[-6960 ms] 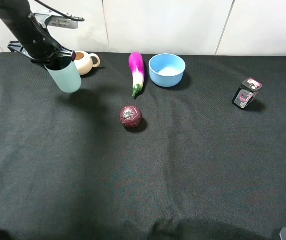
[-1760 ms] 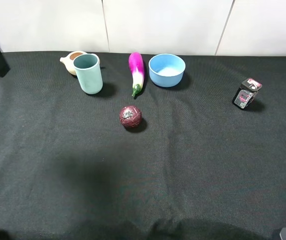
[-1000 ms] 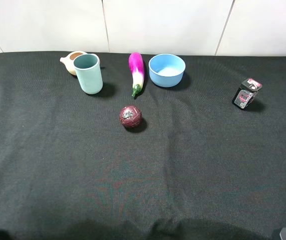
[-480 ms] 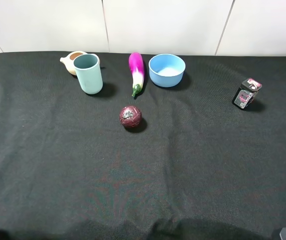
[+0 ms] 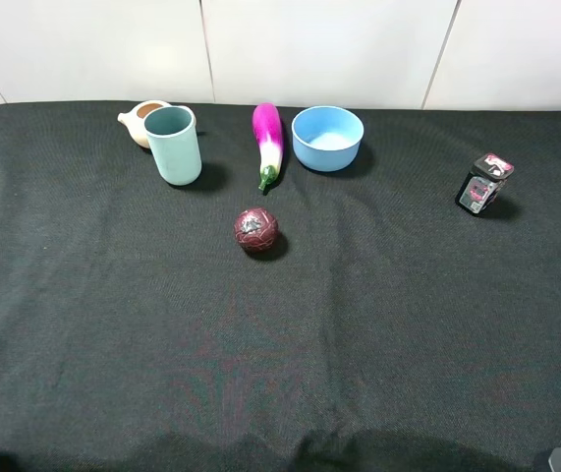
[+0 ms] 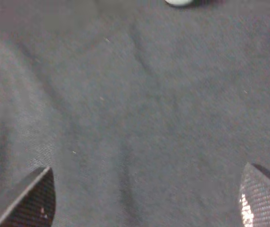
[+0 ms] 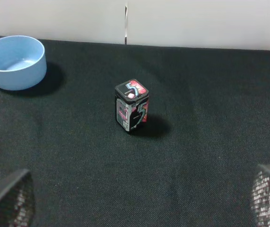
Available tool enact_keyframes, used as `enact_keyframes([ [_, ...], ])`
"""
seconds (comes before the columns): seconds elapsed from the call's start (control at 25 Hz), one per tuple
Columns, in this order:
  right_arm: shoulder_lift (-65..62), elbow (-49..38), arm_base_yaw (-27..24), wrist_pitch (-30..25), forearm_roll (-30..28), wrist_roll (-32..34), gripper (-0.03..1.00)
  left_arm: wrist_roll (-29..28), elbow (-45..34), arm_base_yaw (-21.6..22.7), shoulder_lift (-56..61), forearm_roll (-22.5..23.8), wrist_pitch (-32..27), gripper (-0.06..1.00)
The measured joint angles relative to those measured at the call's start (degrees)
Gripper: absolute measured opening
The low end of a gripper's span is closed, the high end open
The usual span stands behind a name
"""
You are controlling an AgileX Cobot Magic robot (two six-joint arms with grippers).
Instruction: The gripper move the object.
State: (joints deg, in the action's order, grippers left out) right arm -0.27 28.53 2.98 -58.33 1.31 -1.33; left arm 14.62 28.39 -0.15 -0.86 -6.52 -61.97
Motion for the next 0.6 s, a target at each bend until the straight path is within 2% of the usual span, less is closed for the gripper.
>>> enact_keyframes([
  [0.2, 0.0, 0.0, 0.0, 0.0, 0.0, 0.0, 0.69, 2.2, 0.0, 0.9, 1.3, -0.8, 0.0, 0.86],
  [0.28, 0.0, 0.0, 0.0, 0.0, 0.0, 0.0, 0.69, 2.5, 0.0, 0.9, 1.3, -0.8, 0.0, 0.93],
  [0.4, 0.0, 0.0, 0.0, 0.0, 0.0, 0.0, 0.69, 2.7, 0.0, 0.9, 1.3, -0.8, 0.0, 0.98],
  [0.6, 0.0, 0.0, 0.0, 0.0, 0.0, 0.0, 0.69, 2.7, 0.0, 0.9, 1.3, -0.8, 0.0, 0.99],
])
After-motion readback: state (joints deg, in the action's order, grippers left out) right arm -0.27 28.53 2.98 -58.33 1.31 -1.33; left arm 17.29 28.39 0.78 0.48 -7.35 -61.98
